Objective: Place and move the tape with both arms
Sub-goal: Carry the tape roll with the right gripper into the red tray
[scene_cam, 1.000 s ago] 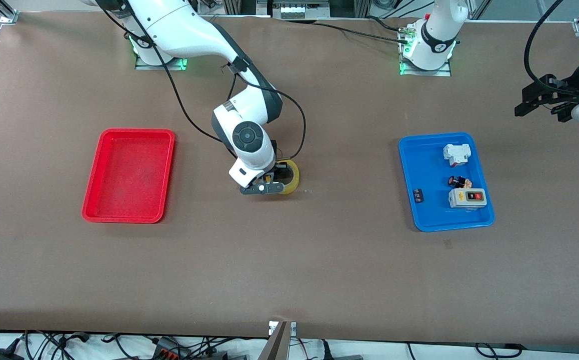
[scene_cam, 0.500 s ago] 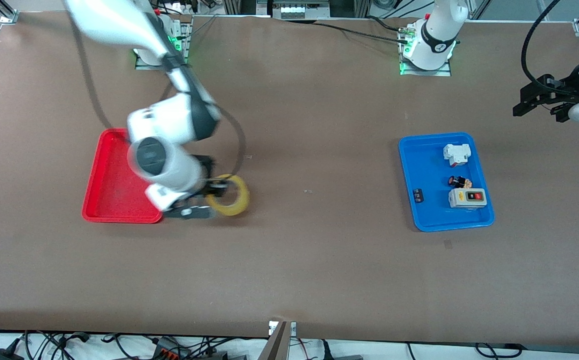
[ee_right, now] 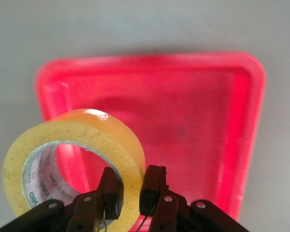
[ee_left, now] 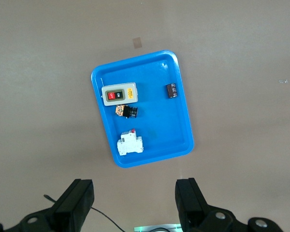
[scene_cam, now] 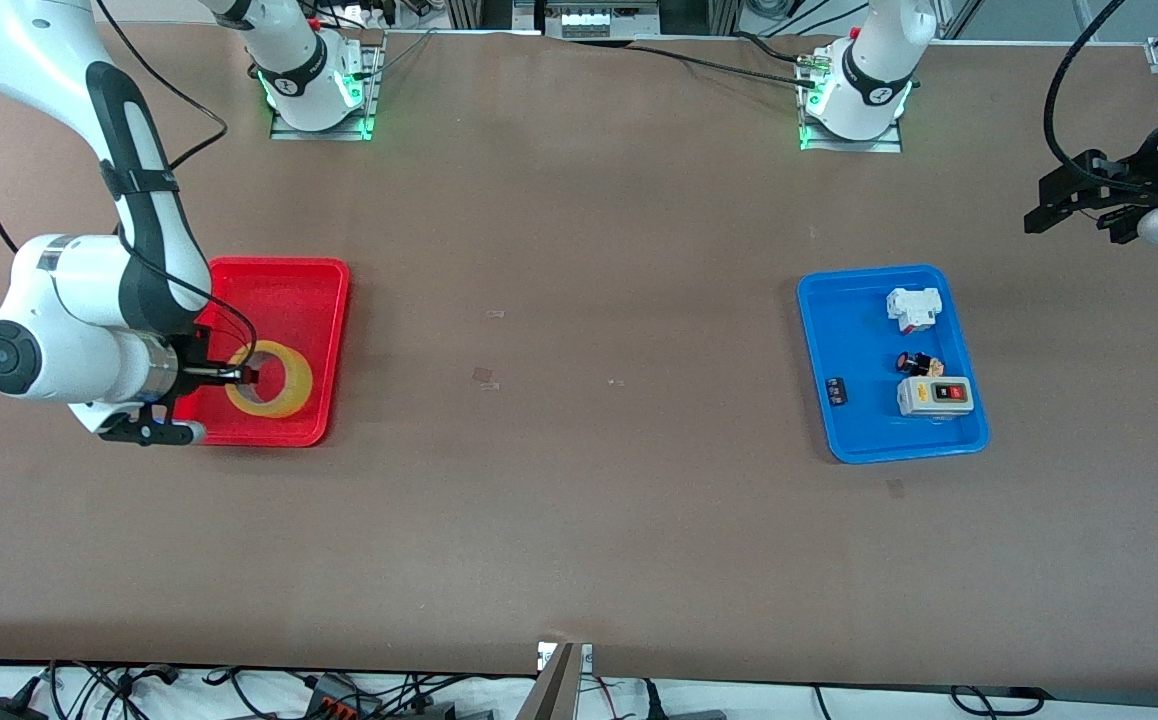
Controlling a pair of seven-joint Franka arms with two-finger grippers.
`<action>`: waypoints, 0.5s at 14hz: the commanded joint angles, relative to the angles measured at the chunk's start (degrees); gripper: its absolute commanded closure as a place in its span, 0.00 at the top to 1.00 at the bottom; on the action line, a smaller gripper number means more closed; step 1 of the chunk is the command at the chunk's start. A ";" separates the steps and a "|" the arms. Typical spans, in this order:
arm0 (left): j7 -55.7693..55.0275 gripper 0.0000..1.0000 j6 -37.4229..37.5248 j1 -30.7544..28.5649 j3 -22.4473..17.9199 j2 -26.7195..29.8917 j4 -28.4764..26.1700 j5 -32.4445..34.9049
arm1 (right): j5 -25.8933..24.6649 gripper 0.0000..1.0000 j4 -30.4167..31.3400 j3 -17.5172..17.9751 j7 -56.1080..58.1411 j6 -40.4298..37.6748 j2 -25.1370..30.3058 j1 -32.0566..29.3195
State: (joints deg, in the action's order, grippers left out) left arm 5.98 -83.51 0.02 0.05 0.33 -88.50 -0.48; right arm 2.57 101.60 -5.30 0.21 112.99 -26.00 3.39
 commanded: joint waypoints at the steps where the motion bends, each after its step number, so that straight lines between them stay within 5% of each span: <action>1: -0.35 1.00 0.01 -0.46 -0.13 -0.07 0.26 -1.54 | -0.98 0.00 9.99 0.29 4.96 6.24 5.34 -2.50; 7: -0.35 1.00 -0.25 -0.54 -0.05 -0.59 0.26 -1.54 | -1.07 0.01 17.84 0.11 6.73 15.66 6.75 -3.22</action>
State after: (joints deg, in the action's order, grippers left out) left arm 5.92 -83.57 -0.14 -0.10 -0.24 -88.51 -1.04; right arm 1.88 115.67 -5.50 5.51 126.03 -22.34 0.13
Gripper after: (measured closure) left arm 0.000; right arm 0.784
